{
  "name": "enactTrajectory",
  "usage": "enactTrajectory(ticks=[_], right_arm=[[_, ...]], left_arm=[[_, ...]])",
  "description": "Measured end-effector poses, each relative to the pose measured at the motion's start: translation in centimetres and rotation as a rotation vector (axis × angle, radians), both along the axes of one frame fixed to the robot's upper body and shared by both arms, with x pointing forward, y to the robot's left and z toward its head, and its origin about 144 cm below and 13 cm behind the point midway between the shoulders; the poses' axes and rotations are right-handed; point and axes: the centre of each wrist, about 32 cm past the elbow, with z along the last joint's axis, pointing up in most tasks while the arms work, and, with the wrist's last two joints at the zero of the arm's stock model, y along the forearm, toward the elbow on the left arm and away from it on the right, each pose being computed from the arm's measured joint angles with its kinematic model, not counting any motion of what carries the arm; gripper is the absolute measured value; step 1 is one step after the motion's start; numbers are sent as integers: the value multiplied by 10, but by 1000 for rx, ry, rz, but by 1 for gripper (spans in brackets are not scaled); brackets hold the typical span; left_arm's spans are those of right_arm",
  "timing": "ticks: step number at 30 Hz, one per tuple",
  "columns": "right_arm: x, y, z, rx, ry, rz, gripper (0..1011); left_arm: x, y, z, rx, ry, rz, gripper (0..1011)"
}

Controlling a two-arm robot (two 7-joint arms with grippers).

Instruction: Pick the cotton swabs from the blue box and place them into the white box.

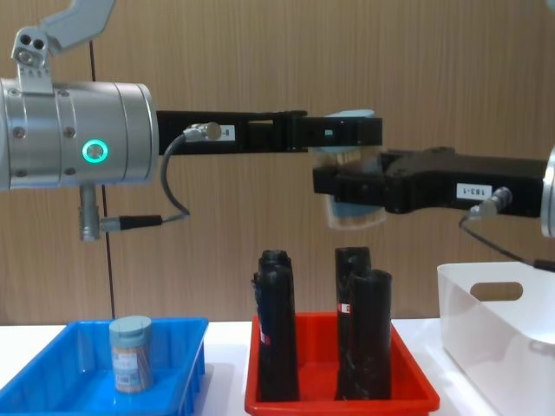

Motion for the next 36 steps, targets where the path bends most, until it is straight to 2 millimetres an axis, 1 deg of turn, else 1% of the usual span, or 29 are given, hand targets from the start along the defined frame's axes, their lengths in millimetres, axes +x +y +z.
enactTrajectory(ticks=[17,36], right_arm=[[8,-14,-15,-18,44,-117,661],[15,-39,-28,-27,72,-356,661]], left_arm=[[0,0,0,0,0,1,999],[0,0,0,0,0,1,1000]])
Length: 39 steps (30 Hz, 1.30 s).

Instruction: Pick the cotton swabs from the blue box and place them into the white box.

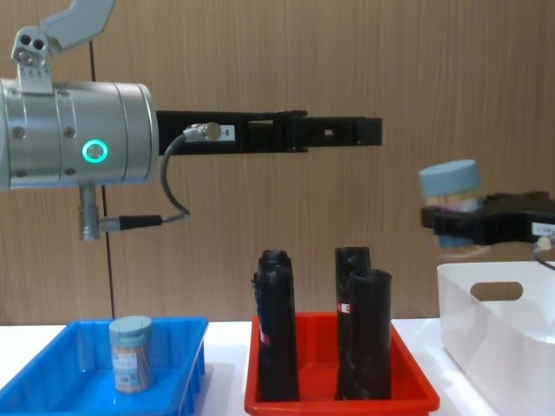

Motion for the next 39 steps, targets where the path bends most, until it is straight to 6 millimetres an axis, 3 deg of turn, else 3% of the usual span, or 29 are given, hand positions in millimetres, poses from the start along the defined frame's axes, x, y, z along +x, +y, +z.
enactTrajectory(ticks=[13,39], right_arm=[[19,-17,-11,-25,37,-166,661],[65,-43,-32,-53,190,-310,692]], left_arm=[[0,0,0,0,0,0,1000],[0,0,0,0,0,0,1000]])
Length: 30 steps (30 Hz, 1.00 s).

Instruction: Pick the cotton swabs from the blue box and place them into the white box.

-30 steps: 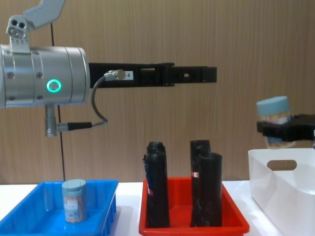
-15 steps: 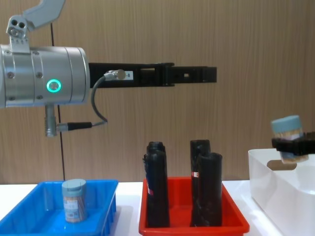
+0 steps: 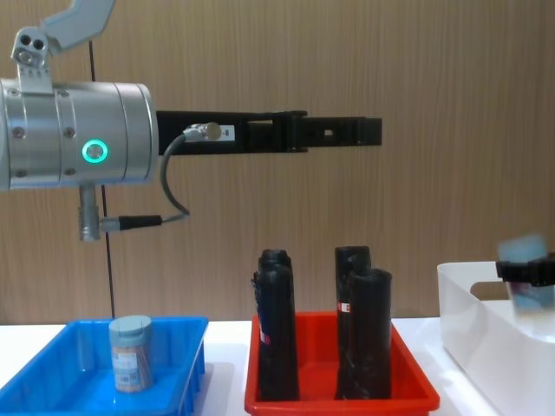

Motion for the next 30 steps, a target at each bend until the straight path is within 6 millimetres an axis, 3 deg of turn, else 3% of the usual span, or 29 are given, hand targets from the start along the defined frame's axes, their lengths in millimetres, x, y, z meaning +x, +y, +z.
enactTrajectory(ticks=[12,30], right_arm=[[8,-6,0,4,24,-27,1000],[8,-12,1,14,9,-43,1002]], left_arm=[[0,0,0,0,0,0,1000],[0,0,0,0,0,0,1000]])
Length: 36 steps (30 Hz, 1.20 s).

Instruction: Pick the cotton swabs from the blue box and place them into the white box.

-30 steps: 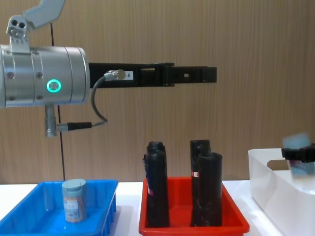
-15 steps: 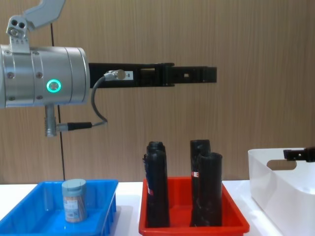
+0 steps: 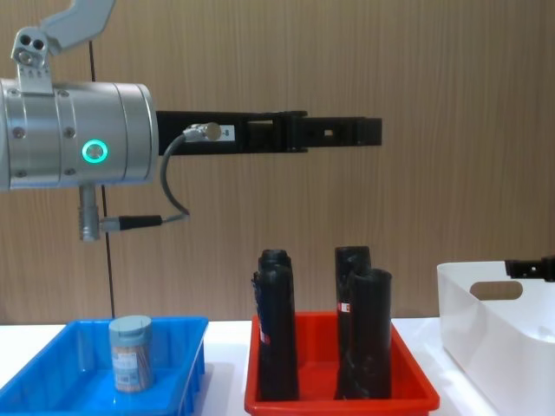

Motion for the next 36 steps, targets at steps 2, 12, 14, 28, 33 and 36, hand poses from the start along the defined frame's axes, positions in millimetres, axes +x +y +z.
enactTrajectory(ticks=[2,12,14,28,33,36], right_arm=[[0,0,0,0,0,-1,1002],[0,-1,0,1,-4,-3,1002],[0,-1,0,1,-4,-3,1001],[-13,6,-4,0,-33,6,1002],[-25,11,-7,1,-55,13,1002],[-33,15,-9,2,-72,20,1002]], left_arm=[[0,0,0,0,0,0,999],[0,0,0,0,0,0,1000],[0,0,0,0,0,0,999],[-7,-4,-13,33,-31,94,1000],[-12,-6,-22,54,-53,152,1000],[-16,-8,-28,69,-72,198,1000]])
